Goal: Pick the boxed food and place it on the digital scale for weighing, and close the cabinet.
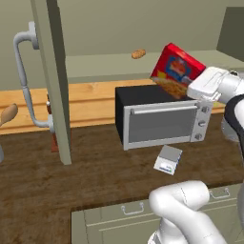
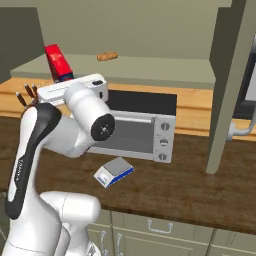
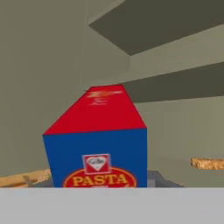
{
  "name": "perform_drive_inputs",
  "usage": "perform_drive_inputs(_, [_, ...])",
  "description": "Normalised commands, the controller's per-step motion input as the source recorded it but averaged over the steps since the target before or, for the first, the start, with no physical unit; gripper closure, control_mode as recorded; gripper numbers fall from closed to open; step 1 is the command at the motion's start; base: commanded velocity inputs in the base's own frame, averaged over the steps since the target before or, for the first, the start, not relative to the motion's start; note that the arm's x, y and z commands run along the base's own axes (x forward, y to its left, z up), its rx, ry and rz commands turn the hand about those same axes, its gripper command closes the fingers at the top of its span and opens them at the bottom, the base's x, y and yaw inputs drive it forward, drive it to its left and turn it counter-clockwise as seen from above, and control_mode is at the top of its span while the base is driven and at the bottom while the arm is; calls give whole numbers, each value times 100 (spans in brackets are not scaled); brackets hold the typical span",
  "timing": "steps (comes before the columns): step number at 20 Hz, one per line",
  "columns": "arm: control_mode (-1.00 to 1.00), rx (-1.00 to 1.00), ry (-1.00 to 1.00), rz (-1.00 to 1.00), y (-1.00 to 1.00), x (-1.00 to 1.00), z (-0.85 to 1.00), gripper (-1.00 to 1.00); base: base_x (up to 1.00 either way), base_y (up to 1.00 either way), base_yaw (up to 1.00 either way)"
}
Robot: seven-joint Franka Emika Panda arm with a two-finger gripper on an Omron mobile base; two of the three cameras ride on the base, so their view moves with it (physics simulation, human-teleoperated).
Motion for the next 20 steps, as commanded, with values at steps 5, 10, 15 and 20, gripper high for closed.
perform_drive_inputs(5, [-100,-14,18,30,-48,-88,-60,100,0,0,0])
perform_drive_inputs(10, [-100,-7,25,22,-24,-23,-96,100,0,0,0])
perform_drive_inputs(15, [-100,-5,15,8,0,7,-100,100,0,0,0])
perform_drive_inputs(20, [-100,0,9,5,-10,49,-97,100,0,0,0])
